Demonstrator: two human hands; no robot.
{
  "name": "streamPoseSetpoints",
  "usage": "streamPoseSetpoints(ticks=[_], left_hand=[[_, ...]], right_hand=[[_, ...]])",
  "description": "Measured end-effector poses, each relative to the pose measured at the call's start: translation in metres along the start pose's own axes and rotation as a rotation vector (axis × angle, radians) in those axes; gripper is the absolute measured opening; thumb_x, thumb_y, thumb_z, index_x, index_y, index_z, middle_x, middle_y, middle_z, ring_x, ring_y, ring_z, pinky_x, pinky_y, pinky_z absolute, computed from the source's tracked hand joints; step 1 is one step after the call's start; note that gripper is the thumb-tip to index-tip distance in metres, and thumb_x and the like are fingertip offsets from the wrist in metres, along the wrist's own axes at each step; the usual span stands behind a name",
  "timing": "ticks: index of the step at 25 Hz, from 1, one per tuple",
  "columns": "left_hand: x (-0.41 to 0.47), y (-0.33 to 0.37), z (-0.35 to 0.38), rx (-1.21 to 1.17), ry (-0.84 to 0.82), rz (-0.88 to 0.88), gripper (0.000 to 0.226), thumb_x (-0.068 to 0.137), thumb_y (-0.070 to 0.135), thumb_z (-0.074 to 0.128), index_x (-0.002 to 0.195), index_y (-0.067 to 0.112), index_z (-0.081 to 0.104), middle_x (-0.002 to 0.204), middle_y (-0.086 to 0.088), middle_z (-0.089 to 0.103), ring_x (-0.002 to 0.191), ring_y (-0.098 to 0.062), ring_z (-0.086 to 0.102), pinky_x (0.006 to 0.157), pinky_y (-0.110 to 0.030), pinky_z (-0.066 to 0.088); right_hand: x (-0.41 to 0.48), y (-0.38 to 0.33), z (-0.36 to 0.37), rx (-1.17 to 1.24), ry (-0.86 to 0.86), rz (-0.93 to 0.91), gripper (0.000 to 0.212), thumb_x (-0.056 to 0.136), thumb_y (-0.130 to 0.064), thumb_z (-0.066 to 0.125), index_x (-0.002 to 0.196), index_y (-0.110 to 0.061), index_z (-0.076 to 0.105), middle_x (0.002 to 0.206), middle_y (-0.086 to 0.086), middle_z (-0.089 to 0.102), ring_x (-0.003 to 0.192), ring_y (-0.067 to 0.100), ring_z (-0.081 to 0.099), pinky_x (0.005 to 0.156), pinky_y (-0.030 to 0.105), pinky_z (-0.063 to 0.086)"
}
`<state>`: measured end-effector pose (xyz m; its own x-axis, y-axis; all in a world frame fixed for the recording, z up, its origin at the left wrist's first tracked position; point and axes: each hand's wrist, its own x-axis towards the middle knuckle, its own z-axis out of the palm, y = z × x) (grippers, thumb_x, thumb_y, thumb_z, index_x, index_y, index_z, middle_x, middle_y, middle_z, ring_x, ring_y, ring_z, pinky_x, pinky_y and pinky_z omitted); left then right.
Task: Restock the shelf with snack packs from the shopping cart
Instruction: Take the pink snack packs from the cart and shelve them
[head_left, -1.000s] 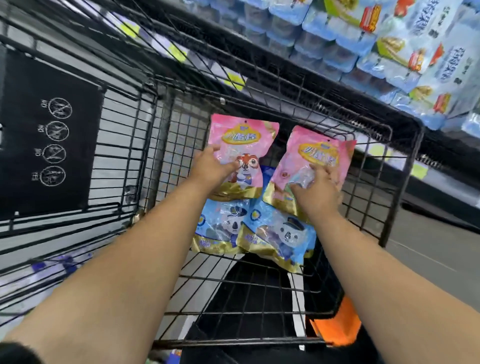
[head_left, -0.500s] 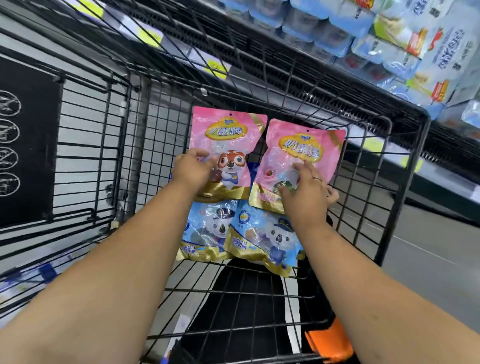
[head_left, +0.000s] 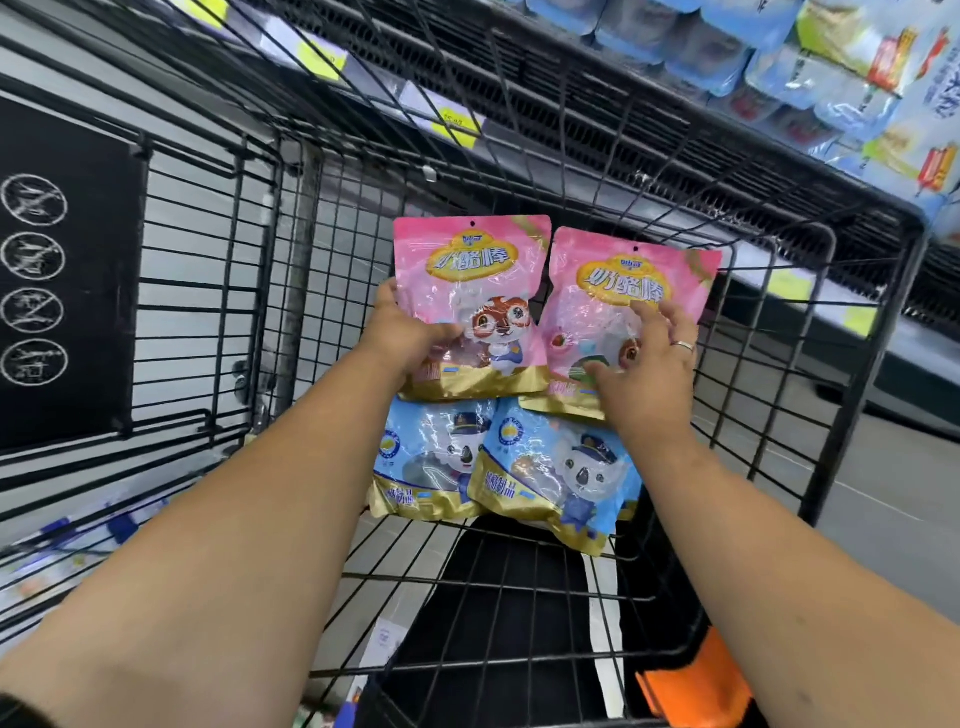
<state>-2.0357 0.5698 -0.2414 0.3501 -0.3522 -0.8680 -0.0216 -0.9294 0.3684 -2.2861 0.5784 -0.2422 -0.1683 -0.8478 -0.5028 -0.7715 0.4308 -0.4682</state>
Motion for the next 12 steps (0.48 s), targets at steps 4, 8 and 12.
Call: streamPoseSetpoints(ticks=[4,8,12], left_hand=[[-0.003,0.001,-0.005,-0.104,-0.005,-0.009,0.082,0.073,-0.007,0.079,0.139,0.015,0.038,0.114,-0.005,0.066,0.093,-0.024,0.068,0.073,-0.036,0.059],[0.0,-0.004,-0.019,-0.095,-0.064,-0.041,0.078,0.071,-0.003,0.082,0.135,0.019,0.043,0.121,-0.011,0.067,0.101,-0.031,0.069,0.089,-0.05,0.057],[-0.001,-0.008,-0.023,-0.113,-0.098,-0.043,0.064,0.074,-0.002,0.079,0.125,0.02,0.049,0.116,-0.009,0.069,0.098,-0.031,0.07,0.087,-0.053,0.057]], right_hand=[[-0.005,-0.008,0.002,0.13,0.189,0.116,0.053,0.082,-0.005,0.071,0.13,-0.02,0.054,0.148,0.006,0.029,0.135,0.026,0.032,0.107,0.024,0.034],[-0.008,-0.022,0.002,0.178,0.22,0.247,0.063,0.084,-0.009,0.07,0.139,-0.024,0.044,0.154,0.006,0.018,0.139,0.027,0.026,0.101,0.031,0.039],[-0.006,-0.03,0.001,0.206,0.179,0.352,0.079,0.081,-0.009,0.07,0.148,-0.02,0.031,0.149,0.009,0.026,0.109,0.025,0.051,0.094,0.034,0.045]])
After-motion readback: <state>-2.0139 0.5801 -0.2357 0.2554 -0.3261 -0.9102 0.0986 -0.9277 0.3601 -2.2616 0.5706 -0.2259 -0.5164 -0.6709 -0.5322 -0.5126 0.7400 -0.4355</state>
